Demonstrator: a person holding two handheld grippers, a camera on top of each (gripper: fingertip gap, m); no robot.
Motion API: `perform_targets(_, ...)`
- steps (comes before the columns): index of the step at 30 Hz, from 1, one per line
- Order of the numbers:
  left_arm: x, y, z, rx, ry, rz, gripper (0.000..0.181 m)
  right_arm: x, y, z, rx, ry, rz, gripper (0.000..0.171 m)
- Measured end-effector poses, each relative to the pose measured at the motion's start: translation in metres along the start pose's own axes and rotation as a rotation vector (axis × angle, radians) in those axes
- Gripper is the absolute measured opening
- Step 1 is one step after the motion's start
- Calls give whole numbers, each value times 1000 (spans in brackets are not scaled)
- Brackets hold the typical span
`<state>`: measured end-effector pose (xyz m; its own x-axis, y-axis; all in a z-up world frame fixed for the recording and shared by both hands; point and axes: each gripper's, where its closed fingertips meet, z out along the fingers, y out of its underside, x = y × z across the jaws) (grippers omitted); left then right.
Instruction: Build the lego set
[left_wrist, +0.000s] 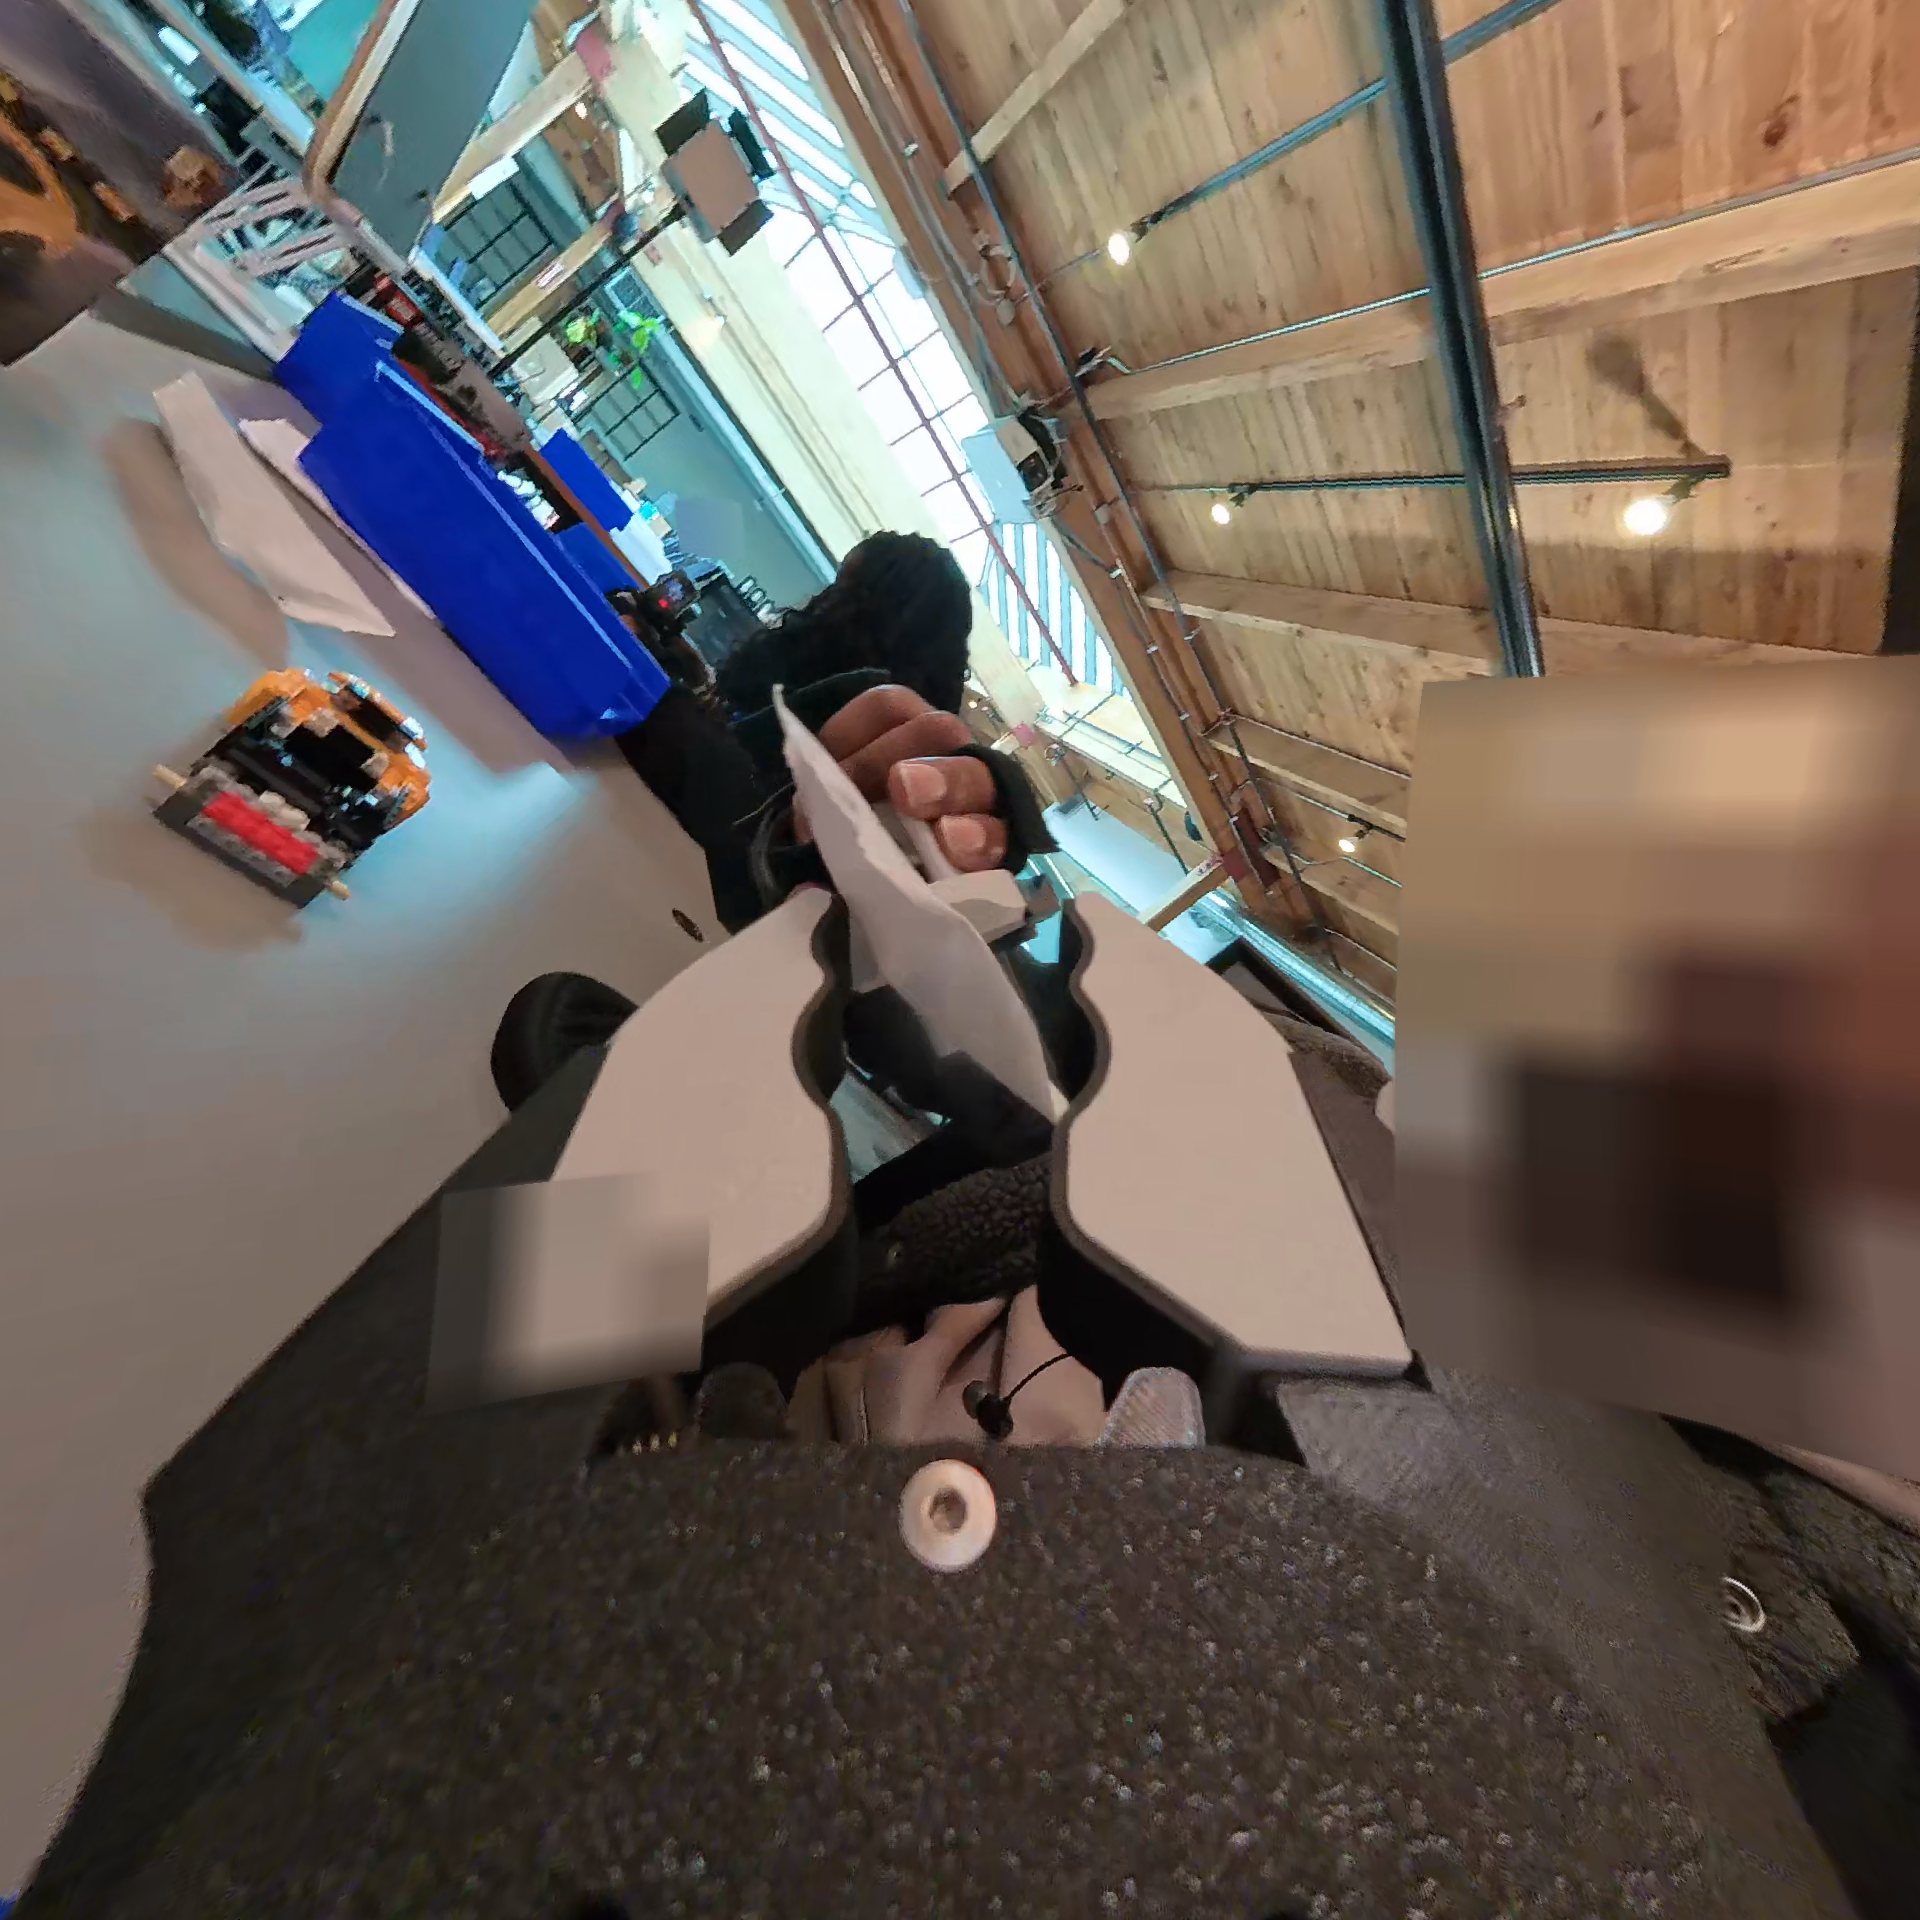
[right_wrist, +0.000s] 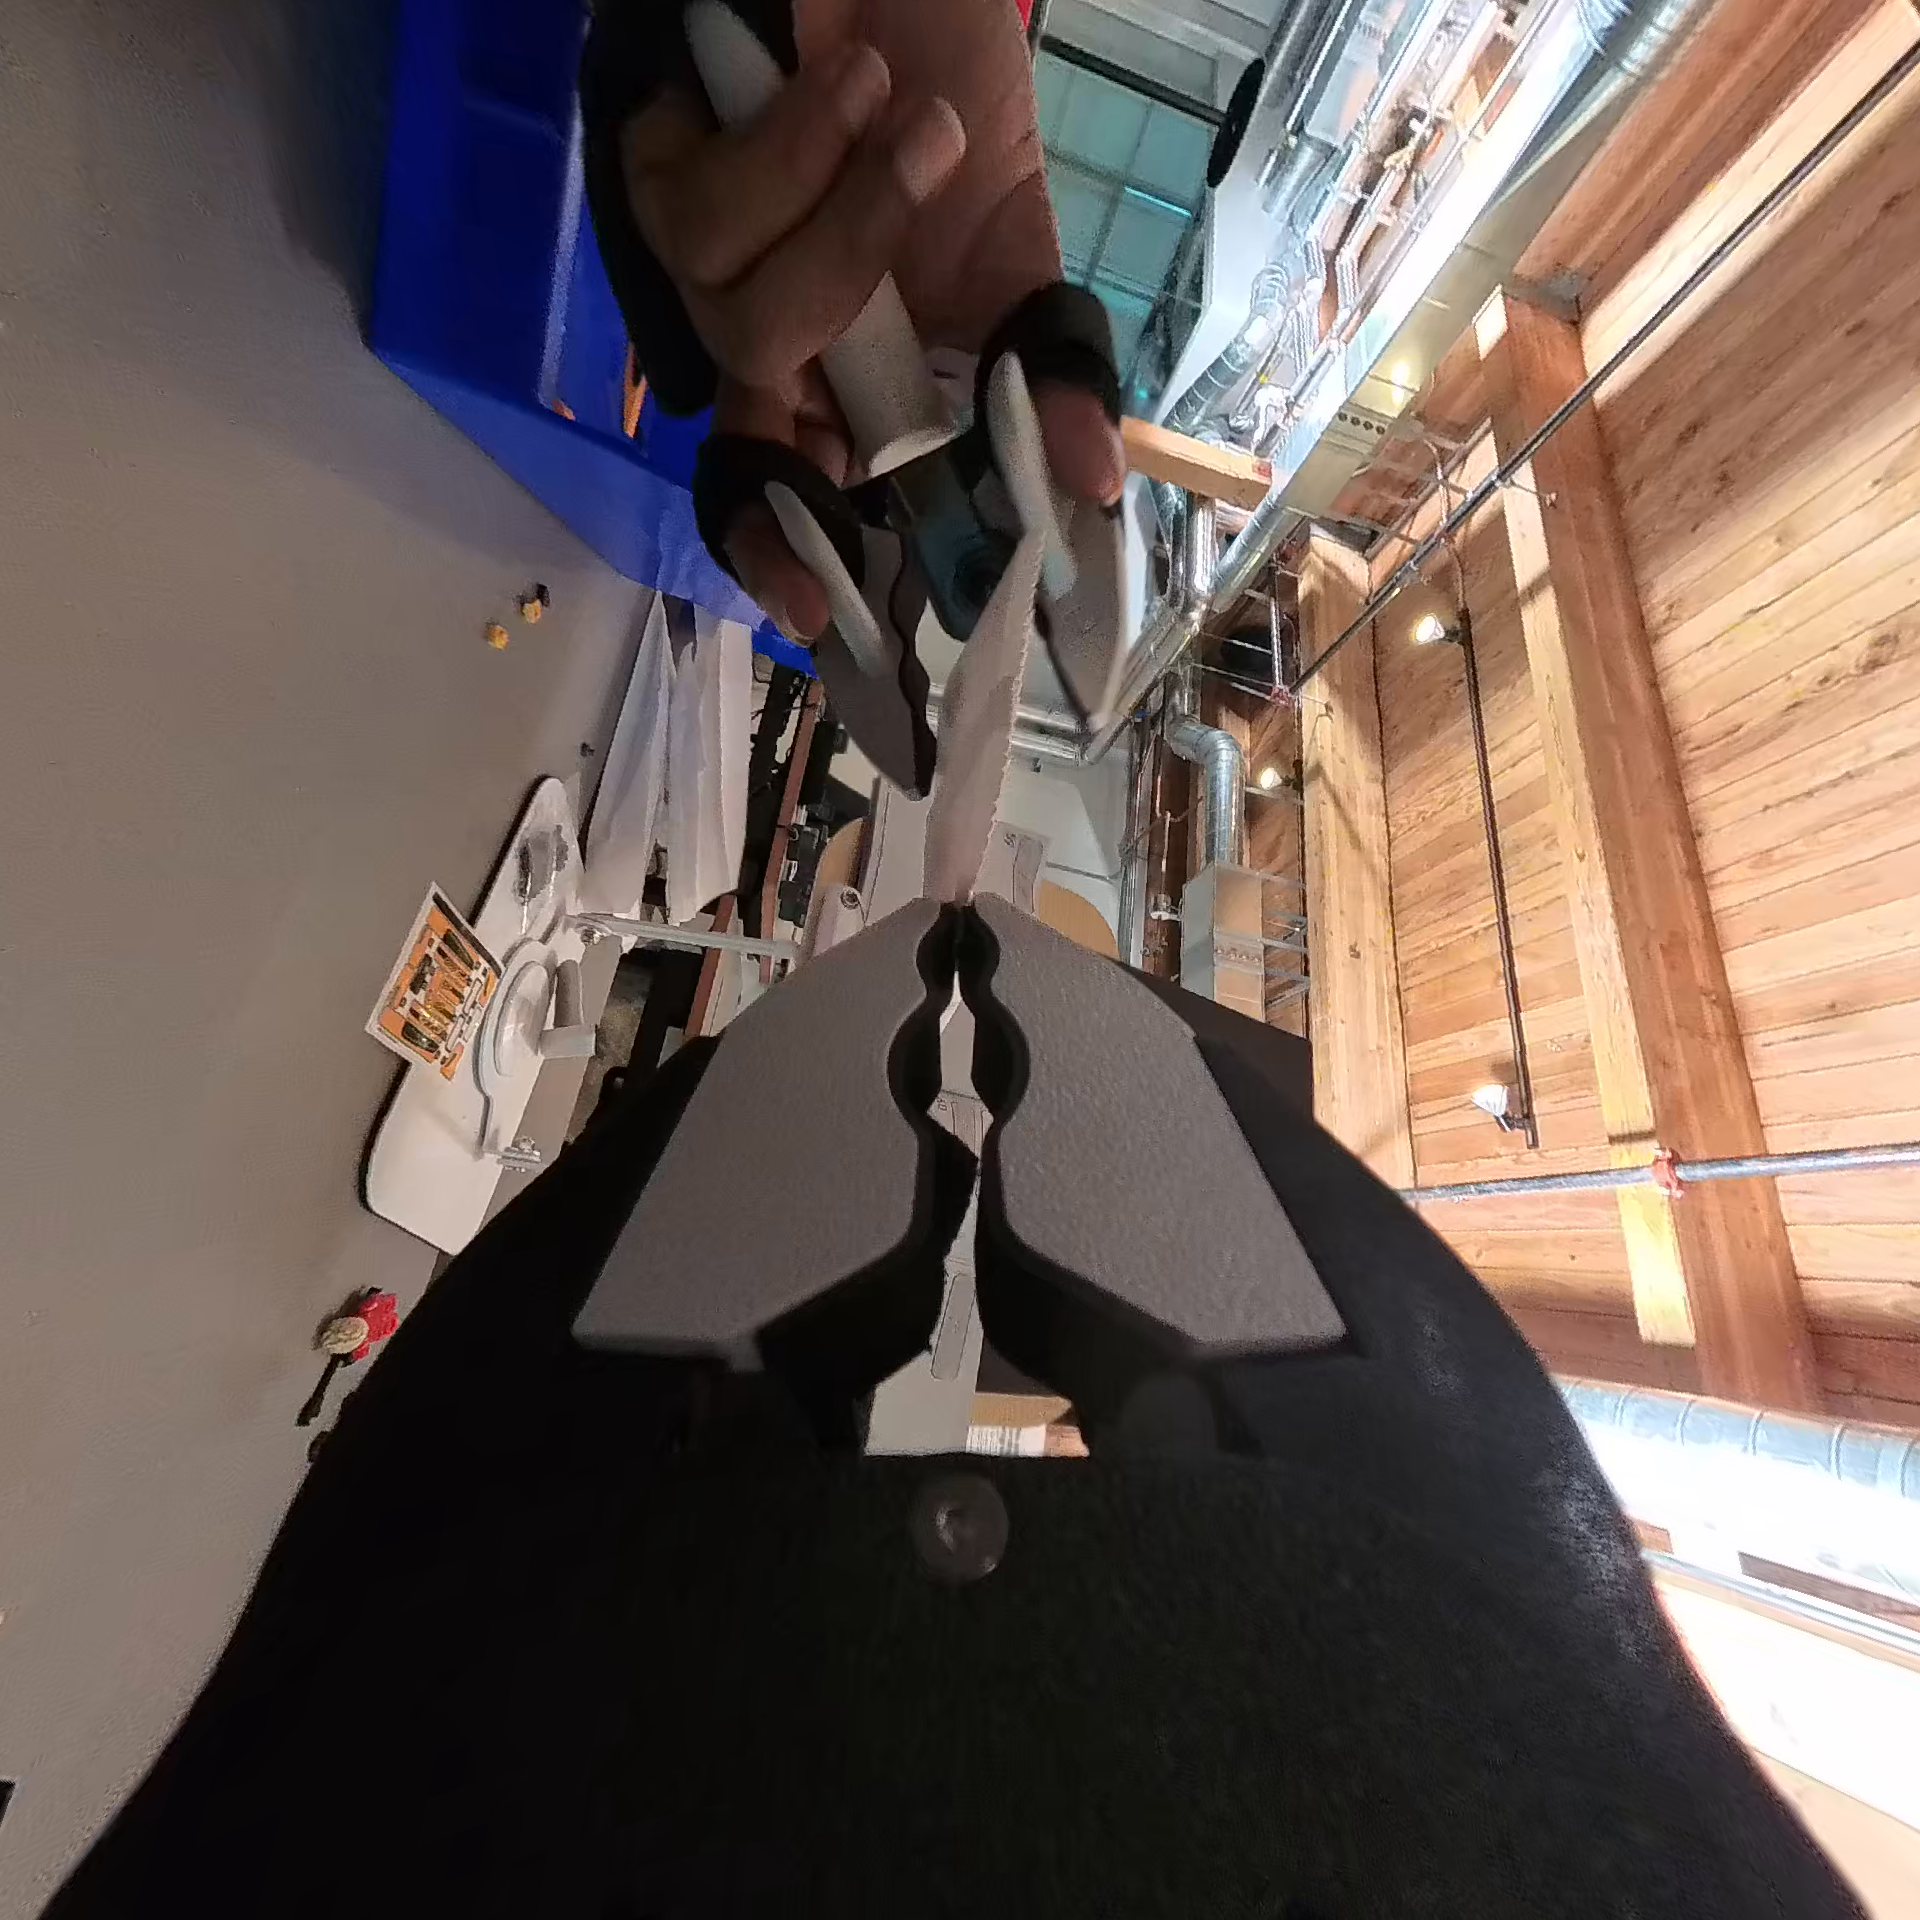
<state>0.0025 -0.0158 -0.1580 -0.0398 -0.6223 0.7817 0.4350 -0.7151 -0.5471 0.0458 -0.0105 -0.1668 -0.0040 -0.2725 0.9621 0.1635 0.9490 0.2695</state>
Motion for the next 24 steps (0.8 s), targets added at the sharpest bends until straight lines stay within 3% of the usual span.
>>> perform_targets(1, -4, 2, 0, -4, -11, -2, 27, -1, -1, 0, 1, -4, 2, 0)
perform_targets(3, -8, 4, 0, -8, -38, 23, 18, 0, 2, 0, -13, 7, 53, 0)
perform_targets(5, -8, 0, 1, 21, -70, 82, 10, 2, 13, 2, -55, 26, 249, 0)
perform_targets(8, -7, -7, -1, 81, -117, 164, 6, -5, 20, 9, -85, -4, 675, 2)
perform_targets(18, -3, -28, -14, 251, -214, 369, 2, -6, 6, 25, 68, -163, 2117, 52)
perform_targets(24, 5, -34, -19, 328, -226, 466, 2, -8, 13, 32, 109, -60, 2526, 54)
